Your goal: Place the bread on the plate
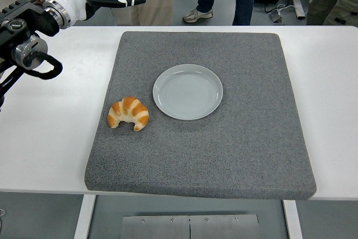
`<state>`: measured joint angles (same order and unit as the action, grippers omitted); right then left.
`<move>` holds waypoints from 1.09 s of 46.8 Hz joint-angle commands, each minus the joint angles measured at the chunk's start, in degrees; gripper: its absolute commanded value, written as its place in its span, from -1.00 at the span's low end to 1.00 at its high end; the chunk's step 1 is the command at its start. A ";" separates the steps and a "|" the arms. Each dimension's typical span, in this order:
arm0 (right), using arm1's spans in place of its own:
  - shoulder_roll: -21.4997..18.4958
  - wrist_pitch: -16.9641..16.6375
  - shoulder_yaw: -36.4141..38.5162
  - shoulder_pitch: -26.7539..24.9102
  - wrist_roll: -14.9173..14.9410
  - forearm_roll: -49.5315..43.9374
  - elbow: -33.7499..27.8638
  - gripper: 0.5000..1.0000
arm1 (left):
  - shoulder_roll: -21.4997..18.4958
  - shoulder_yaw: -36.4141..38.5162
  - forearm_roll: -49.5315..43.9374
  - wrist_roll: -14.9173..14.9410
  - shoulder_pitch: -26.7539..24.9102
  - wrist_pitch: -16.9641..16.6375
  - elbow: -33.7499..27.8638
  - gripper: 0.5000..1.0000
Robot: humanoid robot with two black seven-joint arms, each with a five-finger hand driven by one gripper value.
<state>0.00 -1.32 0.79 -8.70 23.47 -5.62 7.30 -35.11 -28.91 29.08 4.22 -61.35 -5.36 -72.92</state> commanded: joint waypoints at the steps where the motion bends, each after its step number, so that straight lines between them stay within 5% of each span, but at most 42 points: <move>1: 0.00 0.00 0.00 0.00 0.00 0.00 0.00 1.00 | -2.59 2.28 4.13 1.23 0.00 -0.70 -2.58 0.91; 14: 0.00 0.00 0.00 0.00 0.00 0.00 0.00 1.00 | -9.09 5.18 19.07 2.81 2.02 -0.35 -12.77 0.91; 23: 0.00 0.00 0.00 0.00 0.00 0.00 0.00 1.00 | -11.21 9.75 31.65 2.64 3.25 -0.09 -14.10 0.91; 51: 0.00 0.00 0.00 0.00 0.00 0.00 0.00 1.00 | -11.12 17.31 38.77 0.88 5.27 0.00 -14.80 0.87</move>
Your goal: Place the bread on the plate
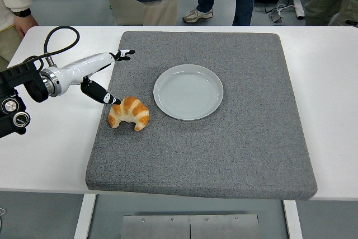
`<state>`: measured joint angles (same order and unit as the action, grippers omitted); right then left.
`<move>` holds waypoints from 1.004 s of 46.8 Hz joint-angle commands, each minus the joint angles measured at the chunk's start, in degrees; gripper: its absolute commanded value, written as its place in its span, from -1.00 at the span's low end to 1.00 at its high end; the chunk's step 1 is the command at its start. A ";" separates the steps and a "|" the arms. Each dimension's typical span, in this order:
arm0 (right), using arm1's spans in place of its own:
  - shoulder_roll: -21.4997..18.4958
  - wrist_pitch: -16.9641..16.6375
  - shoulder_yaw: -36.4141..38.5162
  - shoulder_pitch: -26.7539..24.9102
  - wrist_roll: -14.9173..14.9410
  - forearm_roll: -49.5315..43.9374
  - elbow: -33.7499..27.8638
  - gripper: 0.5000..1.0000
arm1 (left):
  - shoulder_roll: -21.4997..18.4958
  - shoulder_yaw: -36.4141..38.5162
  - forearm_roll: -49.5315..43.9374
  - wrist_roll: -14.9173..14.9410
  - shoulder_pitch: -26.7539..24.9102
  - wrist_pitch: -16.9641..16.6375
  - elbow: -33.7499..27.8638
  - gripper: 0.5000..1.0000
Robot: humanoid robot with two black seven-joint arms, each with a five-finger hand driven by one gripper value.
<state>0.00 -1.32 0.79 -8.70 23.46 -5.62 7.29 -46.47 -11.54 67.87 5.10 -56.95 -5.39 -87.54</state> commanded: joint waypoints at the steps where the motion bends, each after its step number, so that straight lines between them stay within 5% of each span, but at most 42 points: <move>1: 0.00 0.00 0.00 0.00 0.01 0.00 0.00 1.00 | 0.33 -0.06 -0.02 0.00 0.96 -0.06 -0.18 0.87; 47: 0.00 0.00 0.00 0.00 0.01 0.00 0.00 1.00 | 5.51 0.38 1.82 -0.88 4.74 -0.06 2.90 0.87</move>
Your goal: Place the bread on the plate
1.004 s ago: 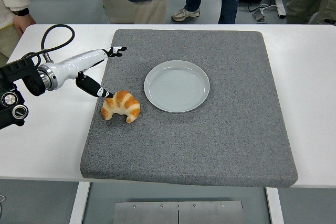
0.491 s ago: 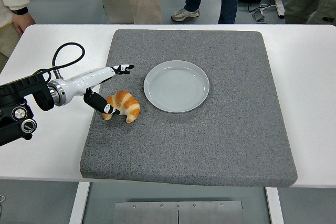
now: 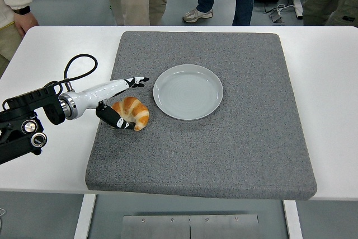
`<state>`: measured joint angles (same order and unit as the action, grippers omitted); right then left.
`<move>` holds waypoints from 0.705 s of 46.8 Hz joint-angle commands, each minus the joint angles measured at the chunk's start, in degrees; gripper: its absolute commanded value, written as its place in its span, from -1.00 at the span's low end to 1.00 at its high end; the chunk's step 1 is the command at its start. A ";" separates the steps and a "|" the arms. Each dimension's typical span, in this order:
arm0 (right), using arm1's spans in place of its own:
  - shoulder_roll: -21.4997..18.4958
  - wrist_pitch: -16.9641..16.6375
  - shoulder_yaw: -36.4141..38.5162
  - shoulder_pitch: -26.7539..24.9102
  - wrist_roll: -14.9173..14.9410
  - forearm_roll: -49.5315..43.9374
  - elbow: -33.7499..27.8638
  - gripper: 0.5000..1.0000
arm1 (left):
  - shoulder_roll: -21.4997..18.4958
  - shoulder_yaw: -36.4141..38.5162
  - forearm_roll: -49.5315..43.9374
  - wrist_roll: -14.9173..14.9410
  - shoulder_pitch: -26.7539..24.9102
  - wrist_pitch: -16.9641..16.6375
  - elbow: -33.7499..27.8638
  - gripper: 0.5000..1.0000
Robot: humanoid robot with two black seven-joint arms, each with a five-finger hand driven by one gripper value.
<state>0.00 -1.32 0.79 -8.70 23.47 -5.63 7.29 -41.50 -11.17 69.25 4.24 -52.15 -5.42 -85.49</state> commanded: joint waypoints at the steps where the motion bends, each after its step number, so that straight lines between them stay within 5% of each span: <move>1: 0.00 0.00 0.00 0.00 0.00 0.00 0.00 1.00 | 0.63 0.01 0.54 -0.02 -0.06 -0.03 1.03 0.87; 33: 0.00 0.00 0.00 0.00 0.00 0.00 0.00 1.00 | 2.65 0.01 4.58 -2.57 0.38 -0.30 5.86 0.86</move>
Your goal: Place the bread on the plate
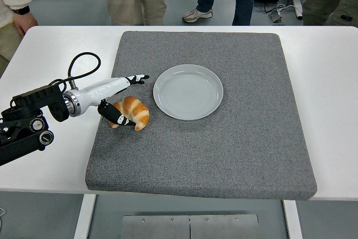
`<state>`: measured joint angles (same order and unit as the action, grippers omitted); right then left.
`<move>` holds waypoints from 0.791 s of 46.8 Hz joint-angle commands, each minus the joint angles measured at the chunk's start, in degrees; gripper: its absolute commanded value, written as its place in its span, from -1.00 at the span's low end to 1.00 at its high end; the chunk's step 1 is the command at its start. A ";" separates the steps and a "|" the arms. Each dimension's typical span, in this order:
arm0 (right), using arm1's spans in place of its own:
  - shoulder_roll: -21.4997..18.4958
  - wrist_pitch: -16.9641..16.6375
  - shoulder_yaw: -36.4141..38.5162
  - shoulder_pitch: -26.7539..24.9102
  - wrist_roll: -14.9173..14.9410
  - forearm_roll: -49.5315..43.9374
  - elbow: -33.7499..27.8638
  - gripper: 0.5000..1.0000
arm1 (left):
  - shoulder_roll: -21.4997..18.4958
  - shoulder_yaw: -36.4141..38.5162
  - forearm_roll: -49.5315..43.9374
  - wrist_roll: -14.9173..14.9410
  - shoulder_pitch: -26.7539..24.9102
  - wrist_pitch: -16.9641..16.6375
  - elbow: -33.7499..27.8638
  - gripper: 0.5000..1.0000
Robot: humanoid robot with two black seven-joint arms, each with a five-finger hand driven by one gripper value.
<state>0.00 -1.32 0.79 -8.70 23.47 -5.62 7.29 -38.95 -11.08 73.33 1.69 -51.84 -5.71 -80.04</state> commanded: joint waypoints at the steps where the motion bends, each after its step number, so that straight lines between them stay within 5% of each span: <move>1: 0.00 0.00 0.00 0.00 0.00 0.00 0.00 1.00 | 0.10 0.01 0.67 -0.11 0.07 0.00 0.42 0.87; 37: 0.00 0.00 0.00 0.00 0.00 0.00 0.00 1.00 | 2.47 0.01 2.69 -1.16 1.48 -1.75 3.76 0.79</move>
<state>0.00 -1.32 0.79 -8.70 23.47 -5.63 7.30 -36.48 -11.15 76.03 0.47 -50.39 -6.73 -76.40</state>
